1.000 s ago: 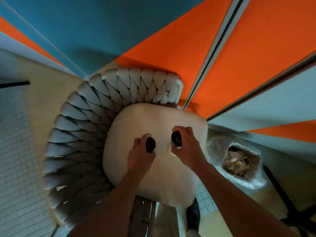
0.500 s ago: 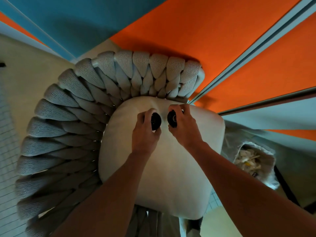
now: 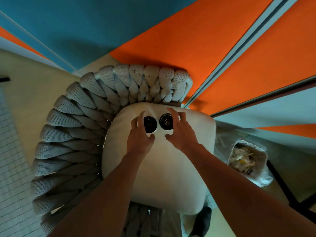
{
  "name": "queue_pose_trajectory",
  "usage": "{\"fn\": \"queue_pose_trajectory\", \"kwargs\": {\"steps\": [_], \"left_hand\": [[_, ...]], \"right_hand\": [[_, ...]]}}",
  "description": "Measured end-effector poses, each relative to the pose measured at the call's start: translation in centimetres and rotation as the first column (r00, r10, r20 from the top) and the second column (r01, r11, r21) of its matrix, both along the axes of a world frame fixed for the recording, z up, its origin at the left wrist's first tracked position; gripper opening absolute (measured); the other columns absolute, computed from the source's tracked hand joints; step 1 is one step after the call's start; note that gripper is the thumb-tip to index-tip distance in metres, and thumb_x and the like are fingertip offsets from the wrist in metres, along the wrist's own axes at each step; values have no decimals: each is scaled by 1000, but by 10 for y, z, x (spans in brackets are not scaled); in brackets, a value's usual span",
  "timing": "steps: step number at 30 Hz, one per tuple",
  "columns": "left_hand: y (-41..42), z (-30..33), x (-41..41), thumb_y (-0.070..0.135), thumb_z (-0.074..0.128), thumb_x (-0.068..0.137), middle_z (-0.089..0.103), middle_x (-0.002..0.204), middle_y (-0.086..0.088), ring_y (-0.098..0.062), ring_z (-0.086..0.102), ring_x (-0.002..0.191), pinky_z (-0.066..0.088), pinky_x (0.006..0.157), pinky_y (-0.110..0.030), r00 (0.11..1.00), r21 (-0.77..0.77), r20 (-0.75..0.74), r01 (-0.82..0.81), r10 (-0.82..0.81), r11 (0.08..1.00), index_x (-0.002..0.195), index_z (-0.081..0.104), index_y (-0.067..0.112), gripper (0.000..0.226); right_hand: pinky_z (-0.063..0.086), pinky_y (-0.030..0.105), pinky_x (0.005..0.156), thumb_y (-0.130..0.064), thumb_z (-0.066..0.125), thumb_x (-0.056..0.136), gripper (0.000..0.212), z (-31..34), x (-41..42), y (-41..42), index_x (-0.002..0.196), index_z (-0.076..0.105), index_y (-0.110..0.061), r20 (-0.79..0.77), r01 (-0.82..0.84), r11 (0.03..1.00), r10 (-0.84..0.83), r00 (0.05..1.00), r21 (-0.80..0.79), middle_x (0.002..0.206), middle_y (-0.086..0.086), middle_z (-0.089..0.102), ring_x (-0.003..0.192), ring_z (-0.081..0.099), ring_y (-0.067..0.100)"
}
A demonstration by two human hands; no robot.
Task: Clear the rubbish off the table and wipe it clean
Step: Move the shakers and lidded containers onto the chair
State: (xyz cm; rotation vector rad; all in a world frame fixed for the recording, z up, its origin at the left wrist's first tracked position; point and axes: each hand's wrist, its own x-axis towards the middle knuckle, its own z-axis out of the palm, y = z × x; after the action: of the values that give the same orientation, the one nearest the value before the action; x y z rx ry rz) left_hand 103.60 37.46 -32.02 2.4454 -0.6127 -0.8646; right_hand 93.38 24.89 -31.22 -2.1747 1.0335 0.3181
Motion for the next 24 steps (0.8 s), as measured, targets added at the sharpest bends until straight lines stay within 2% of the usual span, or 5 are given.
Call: {"fn": "queue_pose_trajectory", "kwargs": {"steps": [5,10,16,24], "left_hand": [[19,24,-18,22,72,84,29,156,-7,-36,53,125,46,93,-42,992,212,-55,-98,112,972,157,15,27,93],[29,54,-57,33,65,88,26,158,-8,-33,44,135,46,103,-45,994,365,-111,41,0,930,157,21,20,83],[13,100,-124,35,62,92,28,158,-9,-32,38,140,37,113,-44,943,269,-187,318,-274,909,157,23,21,77],[-15,162,-234,36,57,96,30,156,-9,-30,42,137,38,110,-41,817,188,-96,576,-569,795,155,25,23,69]], "right_hand": [[52,41,76,-18,75,77,96,31,-35,7,148,13,-38,-50,53,997,-50,997,58,135,6,35,99,58,32],[52,43,85,-25,70,80,85,69,-89,18,147,19,-33,-102,122,990,-113,988,78,138,8,36,108,57,32],[48,43,97,-33,66,85,72,111,-174,30,147,28,-30,-102,233,970,-226,969,66,141,8,34,121,51,31],[46,44,99,-37,66,87,70,164,-305,39,147,31,-24,-49,431,902,-430,902,26,149,10,29,128,46,31]]}}
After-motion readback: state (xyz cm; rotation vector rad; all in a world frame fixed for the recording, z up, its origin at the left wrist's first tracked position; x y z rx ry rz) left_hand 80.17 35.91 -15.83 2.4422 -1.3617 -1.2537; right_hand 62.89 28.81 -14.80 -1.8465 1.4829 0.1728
